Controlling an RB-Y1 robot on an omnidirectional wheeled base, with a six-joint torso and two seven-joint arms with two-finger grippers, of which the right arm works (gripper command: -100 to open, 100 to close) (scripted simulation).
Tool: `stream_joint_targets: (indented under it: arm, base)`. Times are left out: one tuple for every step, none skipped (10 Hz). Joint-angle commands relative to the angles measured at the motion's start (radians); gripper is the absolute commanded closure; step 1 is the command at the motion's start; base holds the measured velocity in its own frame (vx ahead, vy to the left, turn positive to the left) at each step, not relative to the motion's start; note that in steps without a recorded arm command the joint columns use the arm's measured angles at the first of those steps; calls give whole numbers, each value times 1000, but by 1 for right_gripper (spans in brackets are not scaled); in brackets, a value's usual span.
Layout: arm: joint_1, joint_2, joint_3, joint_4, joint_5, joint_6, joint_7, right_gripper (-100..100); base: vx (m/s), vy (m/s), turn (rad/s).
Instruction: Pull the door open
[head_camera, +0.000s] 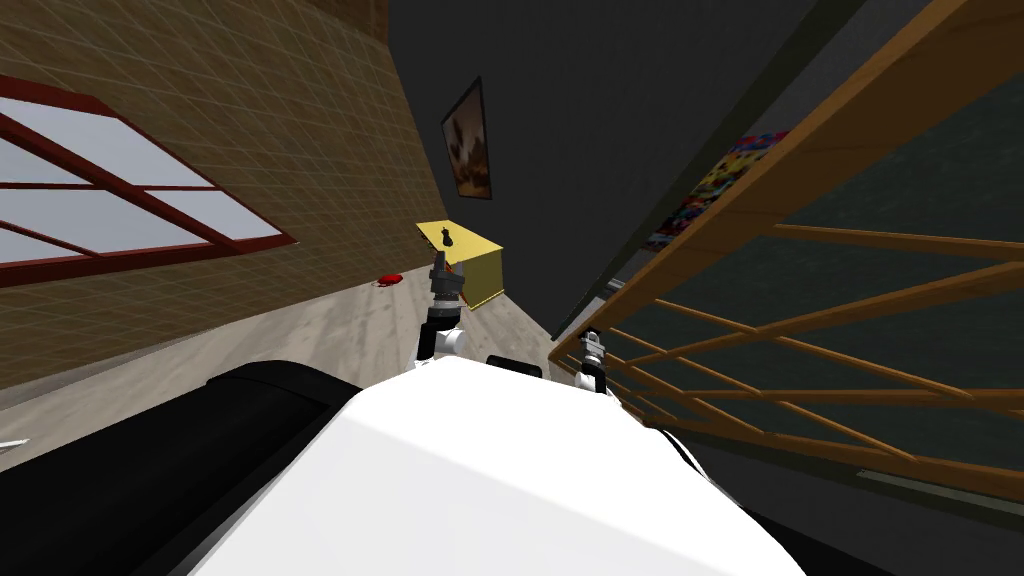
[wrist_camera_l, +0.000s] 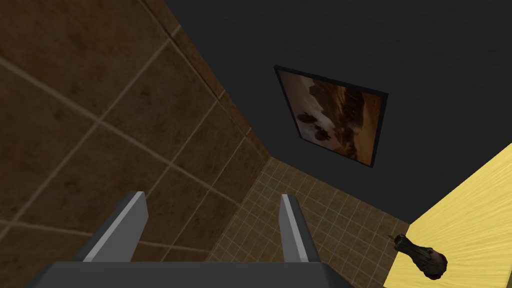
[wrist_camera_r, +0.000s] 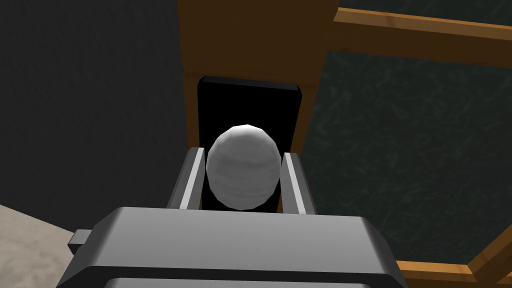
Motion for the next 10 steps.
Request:
stream_joint_targets:
  arm:
    - [11, -7, 18, -25, 11, 7, -16, 100]
    - [11, -7, 18, -25, 11, 7, -16, 100]
    - [2, -2, 20, -3, 12, 1, -19, 100]
    - [10, -12, 42, -9, 24, -3, -39, 100]
    - [12, -15, 47, -11, 27, -4, -44, 100]
    - [15, -21, 59, -14, 34, -8, -56, 100]
    - [19, -29, 72, -18, 41, -13, -68, 100]
    - [24, -40, 91, -23, 52, -19, -87, 100]
    - [28, -46, 103, -27, 59, -23, -99, 100]
    - [32, -55, 118, -31, 68, -28, -114, 100]
  base:
    - [-243, -38, 83]
    - [-153, -4, 31]
    - [-55, 7, 8]
    - [-153, -15, 79]
    - [-202, -26, 66]
    - [-208, -17, 63]
    - [-219, -12, 73]
    - [-250, -37, 100]
    - [-254, -28, 83]
    - [-273, -32, 72]
